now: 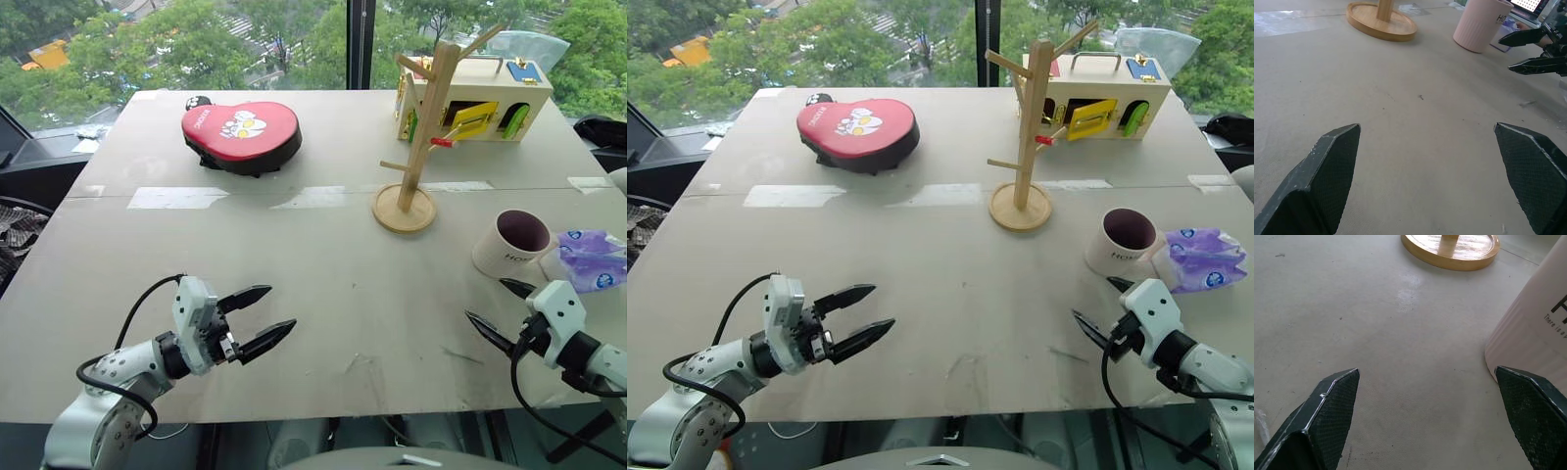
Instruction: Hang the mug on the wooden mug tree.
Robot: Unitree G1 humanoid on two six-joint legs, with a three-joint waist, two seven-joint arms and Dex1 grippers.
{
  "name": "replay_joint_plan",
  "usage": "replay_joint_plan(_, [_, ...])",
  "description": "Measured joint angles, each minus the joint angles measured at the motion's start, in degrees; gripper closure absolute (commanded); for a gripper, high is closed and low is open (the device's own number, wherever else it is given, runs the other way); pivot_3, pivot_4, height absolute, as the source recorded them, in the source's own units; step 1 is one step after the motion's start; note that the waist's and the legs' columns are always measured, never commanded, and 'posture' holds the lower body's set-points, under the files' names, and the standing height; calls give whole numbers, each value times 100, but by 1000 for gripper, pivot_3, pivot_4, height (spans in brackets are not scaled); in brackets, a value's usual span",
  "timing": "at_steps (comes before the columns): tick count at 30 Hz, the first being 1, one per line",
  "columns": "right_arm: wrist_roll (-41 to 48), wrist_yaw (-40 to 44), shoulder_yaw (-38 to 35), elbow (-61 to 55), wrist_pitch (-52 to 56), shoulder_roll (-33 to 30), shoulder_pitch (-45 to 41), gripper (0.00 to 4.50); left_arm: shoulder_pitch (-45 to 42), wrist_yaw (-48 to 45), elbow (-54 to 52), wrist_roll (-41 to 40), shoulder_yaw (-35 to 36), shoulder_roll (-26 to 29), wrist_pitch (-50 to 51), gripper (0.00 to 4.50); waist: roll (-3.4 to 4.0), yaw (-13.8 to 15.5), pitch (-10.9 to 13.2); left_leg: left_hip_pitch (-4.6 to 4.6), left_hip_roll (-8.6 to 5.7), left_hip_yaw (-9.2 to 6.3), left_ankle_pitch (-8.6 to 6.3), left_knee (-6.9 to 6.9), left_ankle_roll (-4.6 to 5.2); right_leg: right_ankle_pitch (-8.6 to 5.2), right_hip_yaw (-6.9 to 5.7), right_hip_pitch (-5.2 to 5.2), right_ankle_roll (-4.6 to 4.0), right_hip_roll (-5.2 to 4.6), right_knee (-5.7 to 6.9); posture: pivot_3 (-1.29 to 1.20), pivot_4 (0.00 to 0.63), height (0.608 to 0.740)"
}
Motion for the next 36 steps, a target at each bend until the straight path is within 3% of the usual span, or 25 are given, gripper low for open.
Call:
replay_joint_plan(6, [-5,-36,347,53,-3,106,-708,28,-672,54,-164,-270,-166,-82,201,0,-3,4,-1,5,1,-1,0,3,0,0,-1,3,0,1,3,0,150,740])
replay_joint_plan(10, [87,-132,321,-65,139,116,-641,28,-824,3,-268,-384,-324,-81,348,0,-2,8,0,-2,-4,-1,0,0,-2,11,1,-2,18,1,1,0,150,740])
replay_joint_plan(17, [349,-626,-827,-566,1049,173,524,28,-1026,-696,-259,-341,-739,116,360,0,1,33,1,-14,-7,-1,0,0,-1,9,6,-11,13,1,-1,0,150,740])
replay_joint_plan(22, [335,-1325,-1379,-508,1368,437,149,28,-1395,-1026,-53,-264,-1054,118,332,0,5,-24,2,28,-2,1,-2,-2,-1,0,22,14,2,7,1,0,150,740])
replay_joint_plan(26, [286,-1681,-1386,-432,1451,449,-372,1623,-1603,-1065,-14,-236,-1159,108,331,0,4,-11,1,52,-4,9,-1,-35,0,0,40,18,-2,13,1,0,150,740])
replay_joint_plan(36, [45,-1887,-1279,59,1486,399,-984,1623,-1430,-1000,-52,-241,-1161,102,359,0,2,-13,4,57,-9,42,-1,-71,0,7,81,3,10,13,-3,0,150,740])
